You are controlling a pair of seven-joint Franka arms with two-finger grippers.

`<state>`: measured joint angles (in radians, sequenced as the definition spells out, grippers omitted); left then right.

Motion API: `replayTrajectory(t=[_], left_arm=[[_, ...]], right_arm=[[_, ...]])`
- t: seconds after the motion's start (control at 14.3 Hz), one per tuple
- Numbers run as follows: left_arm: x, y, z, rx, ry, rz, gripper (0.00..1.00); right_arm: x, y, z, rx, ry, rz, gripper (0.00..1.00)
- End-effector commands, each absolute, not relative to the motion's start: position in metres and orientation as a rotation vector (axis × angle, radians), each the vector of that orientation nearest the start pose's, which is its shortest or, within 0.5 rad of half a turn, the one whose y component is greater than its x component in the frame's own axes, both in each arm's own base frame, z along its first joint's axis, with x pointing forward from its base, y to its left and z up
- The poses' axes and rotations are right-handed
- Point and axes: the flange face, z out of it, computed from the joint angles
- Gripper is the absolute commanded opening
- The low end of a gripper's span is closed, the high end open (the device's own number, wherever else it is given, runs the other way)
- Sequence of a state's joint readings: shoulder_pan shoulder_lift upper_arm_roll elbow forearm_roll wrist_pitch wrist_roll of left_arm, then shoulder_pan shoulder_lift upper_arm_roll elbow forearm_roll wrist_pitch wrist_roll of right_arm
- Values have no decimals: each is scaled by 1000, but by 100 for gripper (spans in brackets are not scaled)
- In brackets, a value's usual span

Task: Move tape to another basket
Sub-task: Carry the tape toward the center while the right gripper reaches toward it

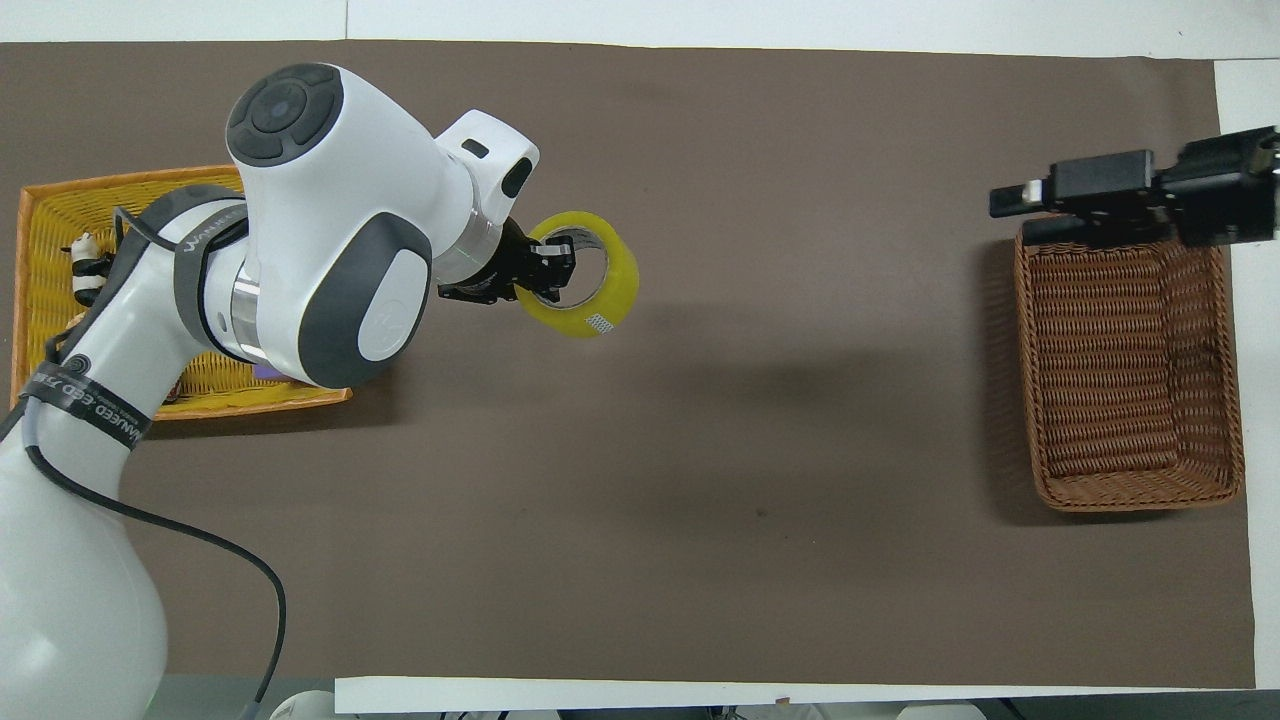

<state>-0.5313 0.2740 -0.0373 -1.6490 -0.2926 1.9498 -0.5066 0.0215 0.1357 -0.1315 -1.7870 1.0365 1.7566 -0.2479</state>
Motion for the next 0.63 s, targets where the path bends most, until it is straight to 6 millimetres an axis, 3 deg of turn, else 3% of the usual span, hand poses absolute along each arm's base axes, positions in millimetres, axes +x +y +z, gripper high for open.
replayTrajectory(t=[0.0, 0.21, 0.35, 0.42, 0.56], left_arm=[[523, -364, 468, -3404, -101, 204, 2], [518, -370, 467, -3405, -87, 206, 2], [518, -370, 467, -3403, -89, 208, 2], [518, -370, 467, -3403, -95, 212, 2], [518, -370, 467, -3400, -126, 212, 2]], right_arm=[[604, 85, 471, -2039, 240, -78, 100], [610, 170, 431, -1948, 291, -67, 100], [605, 210, 411, -1924, 301, -61, 100], [601, 220, 402, -1935, 284, -56, 100], [593, 220, 390, -1926, 287, -50, 100]])
